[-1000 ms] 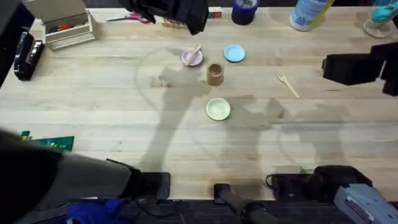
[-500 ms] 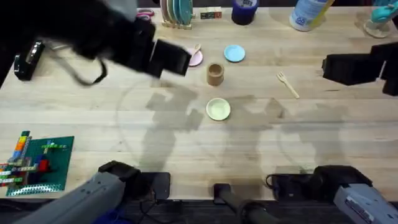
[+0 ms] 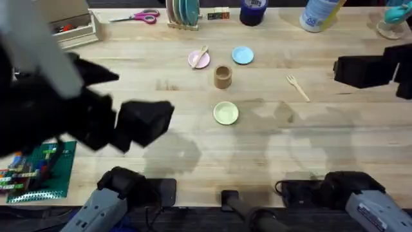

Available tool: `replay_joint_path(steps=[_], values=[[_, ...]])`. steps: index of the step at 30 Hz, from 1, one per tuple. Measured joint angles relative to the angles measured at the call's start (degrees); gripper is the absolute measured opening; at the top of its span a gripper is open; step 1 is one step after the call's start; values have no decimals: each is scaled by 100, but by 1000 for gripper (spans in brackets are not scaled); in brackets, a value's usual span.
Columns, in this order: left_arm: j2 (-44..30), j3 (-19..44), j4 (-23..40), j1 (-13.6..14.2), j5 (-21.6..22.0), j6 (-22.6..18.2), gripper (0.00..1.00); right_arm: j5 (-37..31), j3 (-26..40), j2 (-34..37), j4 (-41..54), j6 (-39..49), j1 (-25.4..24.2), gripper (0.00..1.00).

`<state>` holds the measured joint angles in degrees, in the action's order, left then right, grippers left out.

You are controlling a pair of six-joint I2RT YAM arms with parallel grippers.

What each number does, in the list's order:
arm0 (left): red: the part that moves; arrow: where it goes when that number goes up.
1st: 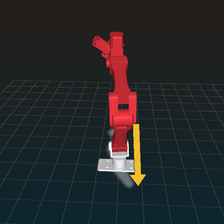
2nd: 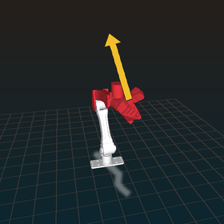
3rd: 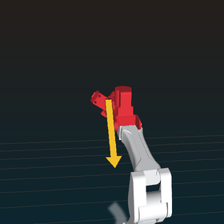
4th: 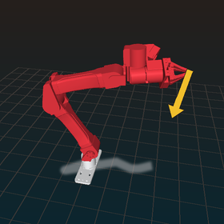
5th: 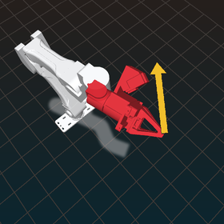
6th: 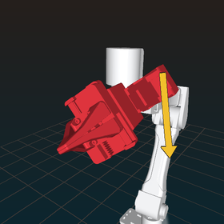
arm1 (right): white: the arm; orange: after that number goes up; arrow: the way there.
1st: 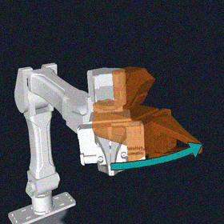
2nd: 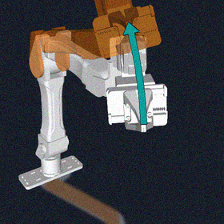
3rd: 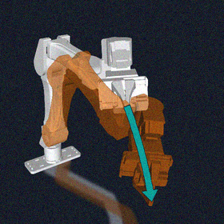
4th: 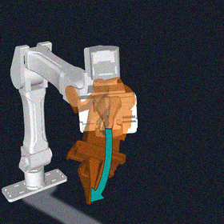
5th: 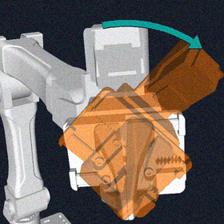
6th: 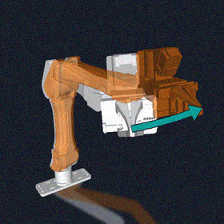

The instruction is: Pick up a utensil and set it on the pink plate, then put the other utensil in the container.

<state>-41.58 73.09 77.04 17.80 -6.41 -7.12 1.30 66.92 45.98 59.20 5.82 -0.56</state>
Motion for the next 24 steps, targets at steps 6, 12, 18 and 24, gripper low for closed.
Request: replay_joint_path(steps=[6,12,18,24], values=[[301,-92,452,0,-1,-2,995,0,0,-2,0,0,0,998],[304,-407,291,0,-207,-259,995,0,0,-2,0,0,0,998],[571,-1203,-576,0,-524,-588,995,0,0,-2,76,2,0,998],[873,-1476,-1040,0,-785,-672,996,0,0,0,386,584,0,998]])
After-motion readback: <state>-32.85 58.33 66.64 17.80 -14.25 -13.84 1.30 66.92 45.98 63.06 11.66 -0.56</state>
